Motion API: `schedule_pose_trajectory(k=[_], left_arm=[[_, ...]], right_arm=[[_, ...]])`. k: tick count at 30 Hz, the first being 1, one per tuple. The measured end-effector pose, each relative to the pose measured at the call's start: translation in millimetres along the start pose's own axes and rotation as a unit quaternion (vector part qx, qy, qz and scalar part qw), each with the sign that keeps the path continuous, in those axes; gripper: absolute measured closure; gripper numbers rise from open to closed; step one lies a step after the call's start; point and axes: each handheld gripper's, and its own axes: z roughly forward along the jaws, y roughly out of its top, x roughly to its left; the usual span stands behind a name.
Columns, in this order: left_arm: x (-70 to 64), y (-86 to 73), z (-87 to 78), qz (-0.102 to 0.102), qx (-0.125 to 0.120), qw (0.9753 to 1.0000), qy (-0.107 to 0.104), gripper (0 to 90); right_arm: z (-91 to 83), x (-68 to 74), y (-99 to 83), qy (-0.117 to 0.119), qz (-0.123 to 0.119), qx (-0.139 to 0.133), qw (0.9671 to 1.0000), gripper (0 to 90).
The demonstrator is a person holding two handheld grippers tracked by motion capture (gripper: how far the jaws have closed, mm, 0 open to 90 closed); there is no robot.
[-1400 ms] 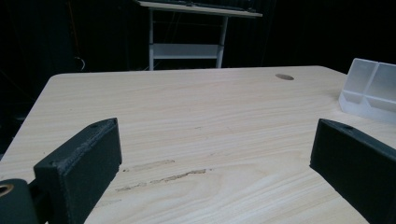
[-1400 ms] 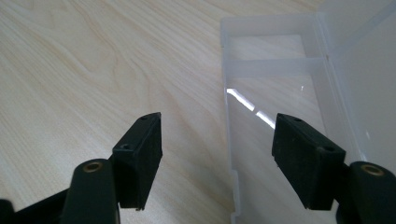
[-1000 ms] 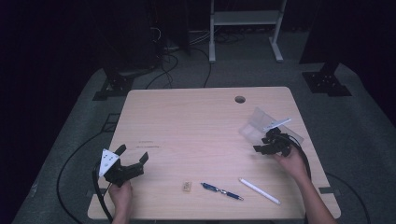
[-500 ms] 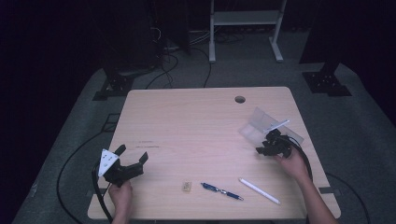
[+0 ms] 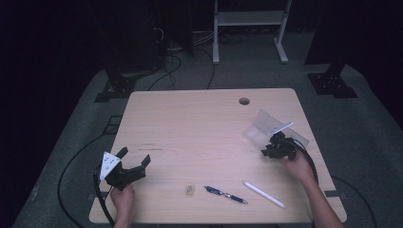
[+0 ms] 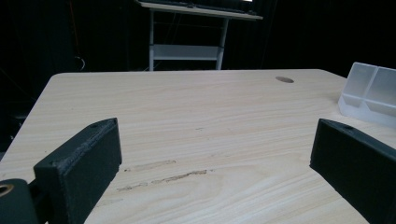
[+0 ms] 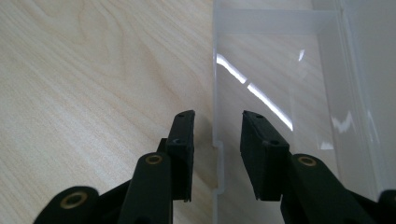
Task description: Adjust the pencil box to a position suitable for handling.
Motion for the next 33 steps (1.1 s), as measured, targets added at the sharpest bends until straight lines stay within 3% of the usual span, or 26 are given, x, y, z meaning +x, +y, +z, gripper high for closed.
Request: schedule_pose_trajectory(k=[22, 29, 33], left_arm=[[0.5, -0.1, -0.3, -0.002, -0.001, 1.0, 0.0, 1.1], [0.8, -0.3, -0.4, -0.002, -0.001, 1.0, 0.0, 1.1], [1.3, -0.3, -0.7, -0.005, -0.001, 1.0, 0.0, 1.1]], right_arm=[[-0.1, 0.5, -0.2, -0.017, -0.017, 0.001, 0.9997, 74.9], [0.1, 4.0, 0.9, -0.015, -0.045, -0.001, 0.9989, 85.1], [0.1, 6.3, 1.7, -0.017, -0.058, -0.001, 0.9982, 85.4]])
